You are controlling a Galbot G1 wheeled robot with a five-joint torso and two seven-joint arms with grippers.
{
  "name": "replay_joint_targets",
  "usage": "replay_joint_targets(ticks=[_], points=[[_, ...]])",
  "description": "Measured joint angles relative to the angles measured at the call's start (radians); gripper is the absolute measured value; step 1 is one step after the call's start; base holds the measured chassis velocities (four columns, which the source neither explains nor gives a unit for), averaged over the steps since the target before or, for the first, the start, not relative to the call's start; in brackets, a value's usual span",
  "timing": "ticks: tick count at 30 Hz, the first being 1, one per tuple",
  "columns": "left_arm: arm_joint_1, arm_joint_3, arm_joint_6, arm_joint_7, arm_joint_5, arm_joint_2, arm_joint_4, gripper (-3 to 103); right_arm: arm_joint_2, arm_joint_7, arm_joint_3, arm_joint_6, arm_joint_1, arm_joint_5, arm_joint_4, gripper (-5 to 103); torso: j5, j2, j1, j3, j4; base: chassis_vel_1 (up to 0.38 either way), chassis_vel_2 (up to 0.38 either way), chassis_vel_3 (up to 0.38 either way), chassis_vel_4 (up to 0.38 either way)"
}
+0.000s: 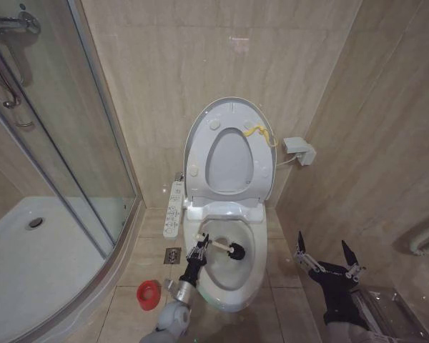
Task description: Open the toilet lid, clean the toilet bowl with a toilet brush, close the toilet lid, and flush.
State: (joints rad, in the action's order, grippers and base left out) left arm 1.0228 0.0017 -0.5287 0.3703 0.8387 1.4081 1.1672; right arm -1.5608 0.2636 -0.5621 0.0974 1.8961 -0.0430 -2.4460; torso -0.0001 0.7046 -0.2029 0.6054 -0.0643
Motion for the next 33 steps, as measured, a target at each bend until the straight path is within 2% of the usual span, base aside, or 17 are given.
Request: replay_joint_targets(ticks=[4,9,15,17,18,23,26,27,29,33], points=[[0.063,0.003,0.013,-0.011,-0.008,-0.031,0.07,17,0.0,0.0,0.0,0.0,0.0,0.0,0.0,100,0.0,0.0,0.0,0.0,0.0004,0.0,0.0,0.0,0.0],[0.098,-0.005,0.025,-0.017,-0.027,-0.035,0.091,17,0.0,0.0,0.0,0.0,0.0,0.0,0.0,100,0.0,0.0,0.0,0.0,0.0004,0.0,0.0,0.0,0.0],[0.079,-0.018,0.048,-0.049,-0.096,-0.03,0.085,17,0.0,0.0,0.0,0.0,0.0,0.0,0.0,100,-0.0002,0.0,0.0,0.0,0.0002,0.0,0.0,0.0,0.0],[0.061,-0.024,0.043,-0.022,-0.073,-0.026,0.086,17,0.0,0.0,0.0,0.0,0.0,0.0,0.0,100,0.0,0.0,0.0,0.0,0.0001,0.0,0.0,0.0,0.0],[0.048,-0.022,0.042,-0.005,-0.033,-0.025,0.098,17,0.0,0.0,0.0,0.0,0.0,0.0,0.0,100,0.0,0.0,0.0,0.0,0.0002,0.0,0.0,0.0,0.0],[0.016,-0.018,0.046,0.01,0.02,-0.021,0.108,17,0.0,0.0,0.0,0.0,0.0,0.0,0.0,100,0.0,0.0,0.0,0.0,0.0,0.0,0.0,0.0,0.0],[0.002,-0.03,0.045,0.011,-0.056,-0.021,0.071,17,0.0,0.0,0.0,0.0,0.0,0.0,0.0,100,0.0,0.0,0.0,0.0,0.0001,0.0,0.0,0.0,0.0],[0.002,-0.03,0.045,0.011,-0.056,-0.021,0.071,17,0.0,0.0,0.0,0.0,0.0,0.0,0.0,100,0.0,0.0,0.0,0.0,0.0001,0.0,0.0,0.0,0.0],[-0.013,-0.065,0.02,0.031,-0.182,-0.015,0.004,17,0.0,0.0,0.0,0.0,0.0,0.0,0.0,100,0.0,0.0,0.0,0.0,0.0005,0.0,0.0,0.0,0.0],[-0.03,-0.099,-0.012,0.055,-0.273,-0.005,-0.051,17,0.0,0.0,0.0,0.0,0.0,0.0,0.0,100,0.0,0.0,0.0,0.0,0.0005,0.0,0.0,0.0,0.0]])
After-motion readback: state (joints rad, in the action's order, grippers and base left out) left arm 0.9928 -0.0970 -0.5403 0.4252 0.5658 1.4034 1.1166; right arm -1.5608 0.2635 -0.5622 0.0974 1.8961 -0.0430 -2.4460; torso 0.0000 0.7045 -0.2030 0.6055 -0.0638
